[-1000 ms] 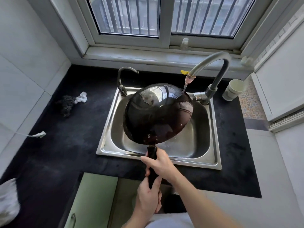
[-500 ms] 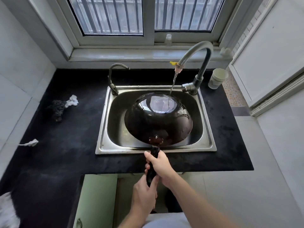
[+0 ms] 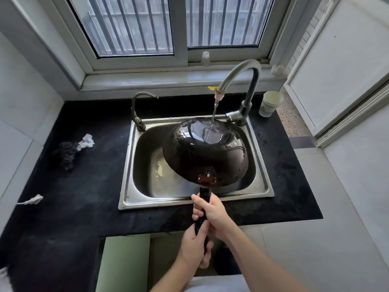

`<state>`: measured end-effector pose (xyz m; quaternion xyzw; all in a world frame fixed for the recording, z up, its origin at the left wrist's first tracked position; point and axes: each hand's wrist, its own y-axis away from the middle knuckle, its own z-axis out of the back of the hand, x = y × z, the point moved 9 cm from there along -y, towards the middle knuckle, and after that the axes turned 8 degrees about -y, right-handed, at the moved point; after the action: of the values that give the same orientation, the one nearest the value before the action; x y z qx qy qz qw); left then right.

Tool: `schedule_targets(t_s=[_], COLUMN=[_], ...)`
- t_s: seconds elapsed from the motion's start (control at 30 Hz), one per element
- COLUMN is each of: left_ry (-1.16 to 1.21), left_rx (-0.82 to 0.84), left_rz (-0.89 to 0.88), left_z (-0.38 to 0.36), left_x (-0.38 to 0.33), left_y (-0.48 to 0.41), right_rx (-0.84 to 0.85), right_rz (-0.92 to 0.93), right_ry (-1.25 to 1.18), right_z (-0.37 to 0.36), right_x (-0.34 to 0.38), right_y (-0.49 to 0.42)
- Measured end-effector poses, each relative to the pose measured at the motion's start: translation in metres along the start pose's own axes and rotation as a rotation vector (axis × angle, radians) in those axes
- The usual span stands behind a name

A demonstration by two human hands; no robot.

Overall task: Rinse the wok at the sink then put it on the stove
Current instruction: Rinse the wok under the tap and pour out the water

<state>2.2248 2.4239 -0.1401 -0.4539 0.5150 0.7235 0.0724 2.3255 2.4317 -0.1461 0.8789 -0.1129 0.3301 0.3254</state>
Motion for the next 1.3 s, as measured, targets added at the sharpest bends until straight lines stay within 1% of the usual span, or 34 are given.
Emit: schedule_targets(t_s=[0.13, 0.3, 0.5, 0.63, 0.77, 0.83, 0.9, 0.97, 1.03, 1.1, 1.17, 1.23, 1.3], left_ry=[-0.038, -0.250, -0.387, -0.407, -0.422, -0.429, -0.401, -0.306, -0.120, 0.128, 0.260, 0.244, 0.174], left_rx=[-0.062, -0.159, -0.175, -0.180, -0.208, -0.213, -0.205, -0.161, -0.076, 0.053, 0.134, 0.113, 0.046], left_rz=[-0.041, -0.160, -0.217, -0.252, -0.242, -0.228, -0.212, -0.147, -0.011, 0.171, 0.275, 0.282, 0.228], left_z=[-0.001, 0.006, 0.002, -0.002, -0.002, -0.003, -0.004, -0.009, -0.020, -0.040, -0.054, -0.054, -0.045], left_x=[-0.006, -0.010, -0.013, -0.017, -0.014, -0.013, -0.011, -0.009, -0.004, 0.002, 0.003, 0.005, 0.002], left_y=[-0.002, -0.010, -0.018, -0.019, -0.021, -0.021, -0.022, -0.022, -0.020, -0.013, -0.005, -0.004, -0.005], right_rx=[-0.022, -0.070, -0.143, -0.186, -0.313, -0.348, -0.309, -0.237, -0.186, -0.155, -0.133, -0.111, -0.101], right_rz=[-0.052, -0.091, -0.097, -0.088, -0.065, -0.048, -0.048, -0.044, -0.028, -0.020, -0.028, -0.044, -0.055], right_ry=[-0.054, -0.161, -0.217, -0.170, -0.016, 0.023, -0.003, -0.060, -0.116, -0.140, -0.110, -0.070, -0.062], right_z=[0.007, 0.013, 0.027, 0.033, 0.039, 0.040, 0.038, 0.036, 0.038, 0.040, 0.041, 0.039, 0.036], right_x=[-0.001, 0.000, 0.001, 0.002, 0.005, 0.007, 0.007, 0.007, 0.009, 0.012, 0.012, 0.011, 0.011], right_y=[-0.002, -0.004, -0.006, -0.008, -0.007, -0.006, -0.006, -0.007, -0.007, -0.006, -0.005, -0.003, -0.002])
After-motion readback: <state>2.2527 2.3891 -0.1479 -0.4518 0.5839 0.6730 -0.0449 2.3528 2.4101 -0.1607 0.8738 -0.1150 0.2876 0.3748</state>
